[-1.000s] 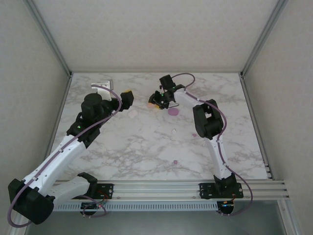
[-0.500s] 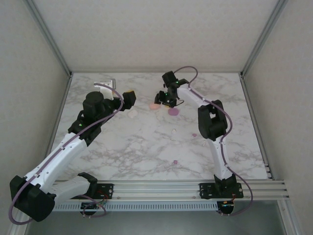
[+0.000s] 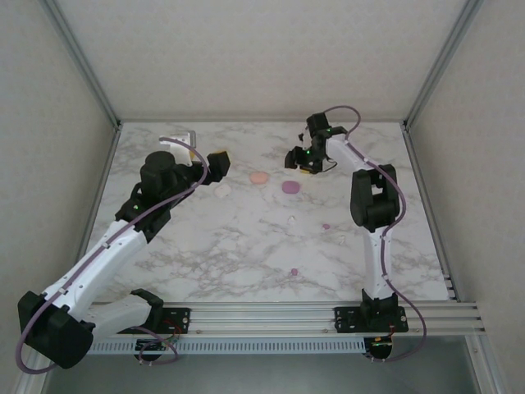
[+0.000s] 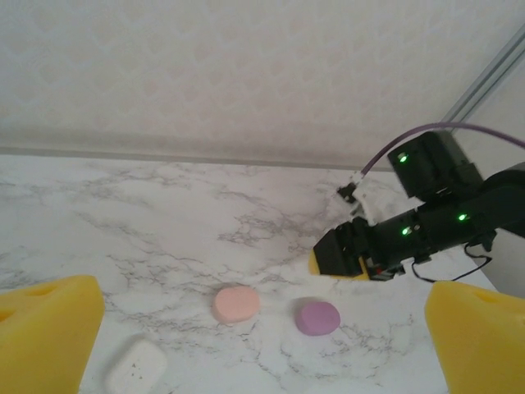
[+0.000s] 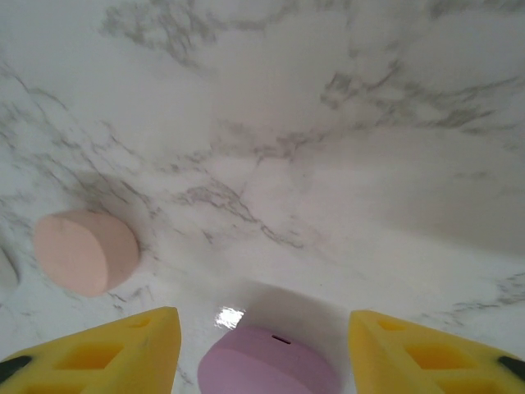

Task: Insert the wireless bluetooth earbuds into the charging case

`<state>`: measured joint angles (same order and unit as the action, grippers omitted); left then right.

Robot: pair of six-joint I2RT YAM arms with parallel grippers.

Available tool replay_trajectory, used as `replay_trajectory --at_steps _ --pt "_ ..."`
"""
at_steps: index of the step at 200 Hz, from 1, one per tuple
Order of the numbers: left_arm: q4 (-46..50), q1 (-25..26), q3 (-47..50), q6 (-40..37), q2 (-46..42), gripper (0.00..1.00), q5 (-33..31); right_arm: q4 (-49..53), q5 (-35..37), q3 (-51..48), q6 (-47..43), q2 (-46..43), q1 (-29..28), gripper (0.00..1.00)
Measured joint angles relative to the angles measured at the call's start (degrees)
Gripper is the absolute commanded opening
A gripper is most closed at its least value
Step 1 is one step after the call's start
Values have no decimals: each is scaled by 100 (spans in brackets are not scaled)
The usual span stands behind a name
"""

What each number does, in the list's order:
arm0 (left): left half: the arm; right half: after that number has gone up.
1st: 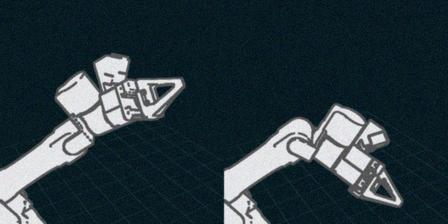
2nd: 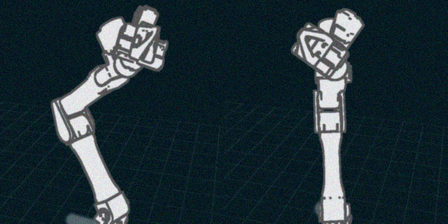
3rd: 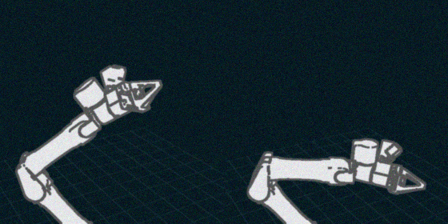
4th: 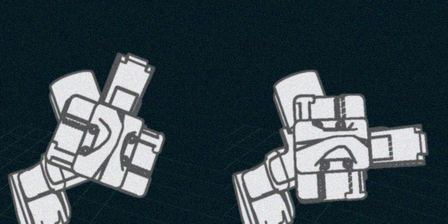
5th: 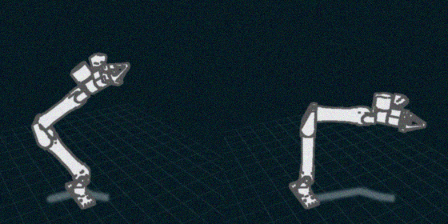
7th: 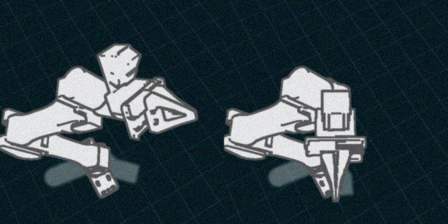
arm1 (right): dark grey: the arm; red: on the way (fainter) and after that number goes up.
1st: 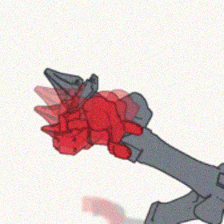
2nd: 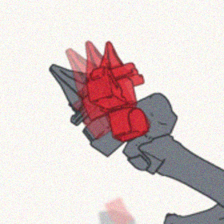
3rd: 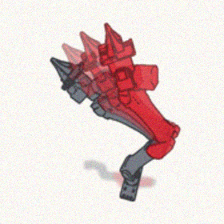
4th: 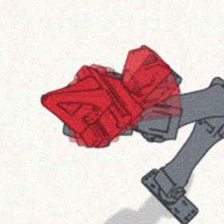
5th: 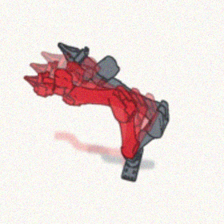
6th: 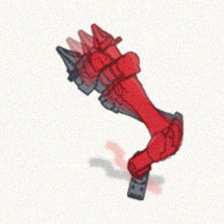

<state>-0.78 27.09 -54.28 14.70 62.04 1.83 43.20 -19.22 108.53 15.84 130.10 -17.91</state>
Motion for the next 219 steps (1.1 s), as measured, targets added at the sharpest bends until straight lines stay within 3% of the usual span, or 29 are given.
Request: replay_trajectory --at_steps 82,135,177,219 --pt "68 0 -151 44 258 100 79 308 -535 0 -369 149 -76 55" --pt "63 0 -179 59 339 100 118 238 -691 -568 -542 39 -90 55" --pt "66 0 -188 59 372 100 136 190 -400 -1019 -741 -466 -278 57" --pt "66 0 -188 61 372 100 138 52 409 -1322 -1014 -691 -634 61"
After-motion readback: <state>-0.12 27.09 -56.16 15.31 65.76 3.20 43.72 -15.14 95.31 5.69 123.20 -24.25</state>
